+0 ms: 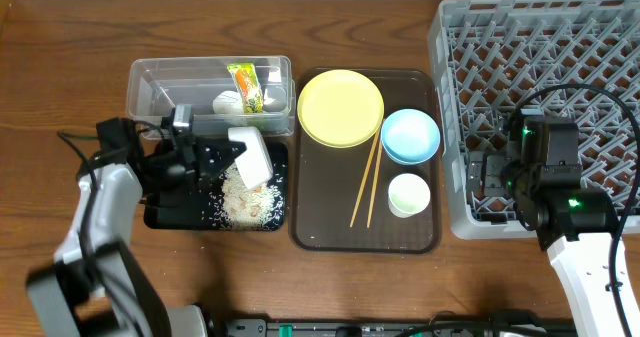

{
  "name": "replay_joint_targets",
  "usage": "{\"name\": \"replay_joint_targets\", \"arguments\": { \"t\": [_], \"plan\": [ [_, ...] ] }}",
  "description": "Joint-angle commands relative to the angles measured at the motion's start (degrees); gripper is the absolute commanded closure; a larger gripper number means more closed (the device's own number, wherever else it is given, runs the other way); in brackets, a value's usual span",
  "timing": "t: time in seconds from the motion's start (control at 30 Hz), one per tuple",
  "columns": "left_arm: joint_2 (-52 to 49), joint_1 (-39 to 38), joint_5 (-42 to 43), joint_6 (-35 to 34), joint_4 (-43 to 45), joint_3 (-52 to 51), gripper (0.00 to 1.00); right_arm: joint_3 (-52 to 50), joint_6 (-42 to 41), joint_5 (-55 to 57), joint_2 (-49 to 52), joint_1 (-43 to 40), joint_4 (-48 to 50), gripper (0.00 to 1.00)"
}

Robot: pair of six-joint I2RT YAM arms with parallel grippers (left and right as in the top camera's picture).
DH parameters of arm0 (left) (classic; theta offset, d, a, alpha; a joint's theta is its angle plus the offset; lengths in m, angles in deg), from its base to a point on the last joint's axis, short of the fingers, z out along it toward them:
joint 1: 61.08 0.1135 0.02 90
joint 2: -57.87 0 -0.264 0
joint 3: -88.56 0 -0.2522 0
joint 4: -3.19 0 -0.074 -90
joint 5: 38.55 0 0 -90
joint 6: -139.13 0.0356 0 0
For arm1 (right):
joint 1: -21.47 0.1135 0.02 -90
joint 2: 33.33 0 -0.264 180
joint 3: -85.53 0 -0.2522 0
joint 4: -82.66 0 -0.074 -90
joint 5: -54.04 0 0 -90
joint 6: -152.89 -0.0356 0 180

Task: Sort waste into correct bins and load items into the dishwasher rack
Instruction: 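Set empty white bowl back on brown tray and release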

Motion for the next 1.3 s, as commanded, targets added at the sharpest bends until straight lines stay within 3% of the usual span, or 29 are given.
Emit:
{"name": "replay_joint_targets", "arguments": {
  "t": [0.0,0.23,0.47,0.6,0.8,0.9,1.03,1.27],
  "plan": [
    [8.0,-5.7,-18.6,-3.2,0.0,2.5,0.94,1.2,0.6,-0.2,-0.3,0.7,0.0,0.01],
    [14.5,-26.7,-49.6,-8.4,4.4,3.2,0.94,1.2,0.6,-0.2,-0.3,0.7,0.0,0.01],
    [8.3,-45.9,-63.2,-8.4,8.9,3.2,0.93,1.2,0.6,-0.2,-0.3,0.7,0.0,0.01],
    [2.3,-52.6,-67.8,-8.4,11.9,3.2,0.93,1.2,0.6,-0.2,-0.3,0.7,0.0,0.01],
    [-3.9,-56.6,-70.3,-8.4,16.7,3.2,0.93,1.2,0.6,-0.2,-0.3,0.7,0.0,0.01],
    [-3.7,-57.3,-70.2,-8.4,18.1,3.3,0.69,1.2,0.6,-0.2,-0.3,0.7,0.0,0.01],
    [-2.0,-57.3,-67.8,-8.4,16.5,5.7,0.53,1.2,0.6,-0.2,-0.3,0.7,0.0,0.01],
    [2.3,-57.5,-62.8,-8.4,17.2,10.7,0.51,1.2,0.6,-0.2,-0.3,0.7,0.0,0.01]
  ]
}}
